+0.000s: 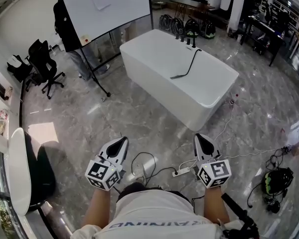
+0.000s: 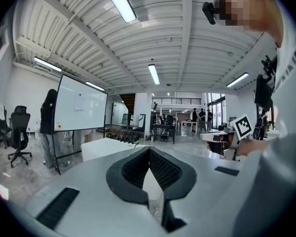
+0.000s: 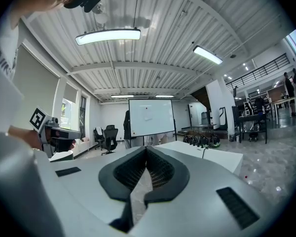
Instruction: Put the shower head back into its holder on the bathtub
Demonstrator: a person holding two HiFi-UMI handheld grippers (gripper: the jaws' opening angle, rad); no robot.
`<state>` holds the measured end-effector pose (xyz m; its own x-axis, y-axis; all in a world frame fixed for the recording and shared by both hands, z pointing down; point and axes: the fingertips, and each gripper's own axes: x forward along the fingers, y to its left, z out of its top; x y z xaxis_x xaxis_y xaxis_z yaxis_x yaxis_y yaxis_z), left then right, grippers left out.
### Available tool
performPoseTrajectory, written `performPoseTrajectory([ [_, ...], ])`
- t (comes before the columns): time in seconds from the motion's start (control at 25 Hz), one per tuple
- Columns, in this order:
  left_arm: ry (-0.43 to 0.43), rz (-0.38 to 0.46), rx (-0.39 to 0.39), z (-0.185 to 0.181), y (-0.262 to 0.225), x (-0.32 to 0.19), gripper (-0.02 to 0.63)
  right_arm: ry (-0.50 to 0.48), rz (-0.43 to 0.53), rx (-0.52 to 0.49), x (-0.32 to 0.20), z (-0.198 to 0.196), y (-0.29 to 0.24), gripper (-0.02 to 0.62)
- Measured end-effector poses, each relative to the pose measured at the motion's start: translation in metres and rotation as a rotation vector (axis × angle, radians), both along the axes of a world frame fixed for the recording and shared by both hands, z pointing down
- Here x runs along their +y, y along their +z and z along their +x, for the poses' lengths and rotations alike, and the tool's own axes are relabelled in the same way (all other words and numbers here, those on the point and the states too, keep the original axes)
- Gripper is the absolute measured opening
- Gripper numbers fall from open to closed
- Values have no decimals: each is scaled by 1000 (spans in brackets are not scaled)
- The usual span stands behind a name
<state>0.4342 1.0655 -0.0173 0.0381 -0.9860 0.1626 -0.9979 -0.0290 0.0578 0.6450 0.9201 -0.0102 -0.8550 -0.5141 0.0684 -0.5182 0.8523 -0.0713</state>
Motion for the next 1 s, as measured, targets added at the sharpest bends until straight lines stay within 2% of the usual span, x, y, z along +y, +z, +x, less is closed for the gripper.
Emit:
performPoseTrajectory([
  [0.28,20,4,42,-59,9,-55,18,27,8,60,-40,-46,-1,12],
  [0.56,21,-8,79,-145,16,-98,18,23,12,103,-84,-139,-6,12],
  [0.8,41,-16,164,-222,31,-130,18,26,15,148,-111,-226,-9,12],
  [0.88,51,-21,140,-248,33,-138,18,30,31,146,-117,-258,-15,12],
  [1.0,47,-32,29,-290,31,-146,18,22,72,136,-119,-304,-26,12],
])
